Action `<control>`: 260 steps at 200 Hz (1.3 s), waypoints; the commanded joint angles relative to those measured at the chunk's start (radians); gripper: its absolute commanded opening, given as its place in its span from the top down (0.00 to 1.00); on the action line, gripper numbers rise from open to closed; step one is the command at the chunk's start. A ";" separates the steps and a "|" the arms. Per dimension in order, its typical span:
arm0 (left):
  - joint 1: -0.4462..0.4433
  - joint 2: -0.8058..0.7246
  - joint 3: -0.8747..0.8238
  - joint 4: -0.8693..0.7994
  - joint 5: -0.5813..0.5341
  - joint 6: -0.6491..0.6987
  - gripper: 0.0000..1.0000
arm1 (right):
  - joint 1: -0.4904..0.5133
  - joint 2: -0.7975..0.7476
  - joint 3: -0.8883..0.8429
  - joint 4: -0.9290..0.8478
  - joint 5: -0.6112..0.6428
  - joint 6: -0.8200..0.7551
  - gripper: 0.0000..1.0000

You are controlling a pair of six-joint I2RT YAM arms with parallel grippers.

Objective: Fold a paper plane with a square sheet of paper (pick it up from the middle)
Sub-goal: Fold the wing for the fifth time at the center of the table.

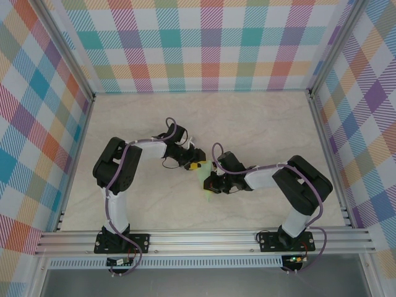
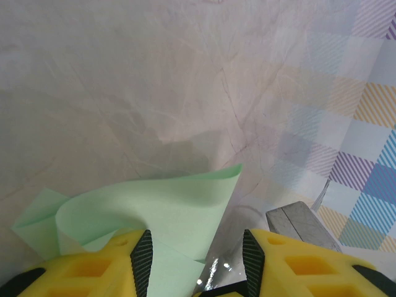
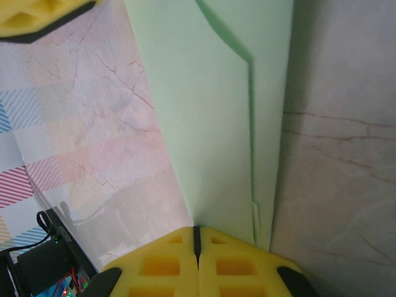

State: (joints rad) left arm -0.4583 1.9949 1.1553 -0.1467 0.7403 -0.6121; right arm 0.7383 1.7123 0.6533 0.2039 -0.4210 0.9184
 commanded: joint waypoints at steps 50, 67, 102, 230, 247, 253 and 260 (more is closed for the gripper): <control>0.082 0.051 0.043 0.058 -0.133 0.064 0.54 | 0.016 0.081 -0.065 -0.184 0.016 -0.026 0.95; 0.091 0.053 0.049 0.051 -0.133 0.069 0.54 | 0.016 0.082 -0.065 -0.181 0.016 -0.026 0.95; 0.105 0.050 0.060 0.035 -0.132 0.070 0.54 | 0.016 0.081 -0.065 -0.182 0.016 -0.026 0.95; 0.076 -0.253 -0.082 0.032 -0.084 -0.010 0.63 | 0.016 0.084 -0.020 -0.176 0.014 -0.025 0.94; 0.041 -0.259 -0.131 0.074 -0.083 -0.032 0.64 | 0.016 0.076 -0.023 -0.166 0.018 -0.024 0.93; 0.025 -0.252 -0.142 0.084 -0.087 -0.037 0.64 | 0.016 0.073 -0.022 -0.166 0.020 -0.027 0.93; 0.009 -0.243 -0.152 0.096 -0.091 -0.041 0.64 | 0.016 0.071 -0.023 -0.168 0.021 -0.029 0.93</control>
State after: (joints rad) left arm -0.3885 1.7306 1.0641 -0.0910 0.6357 -0.6159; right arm 0.7383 1.7264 0.6697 0.1978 -0.4397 0.9039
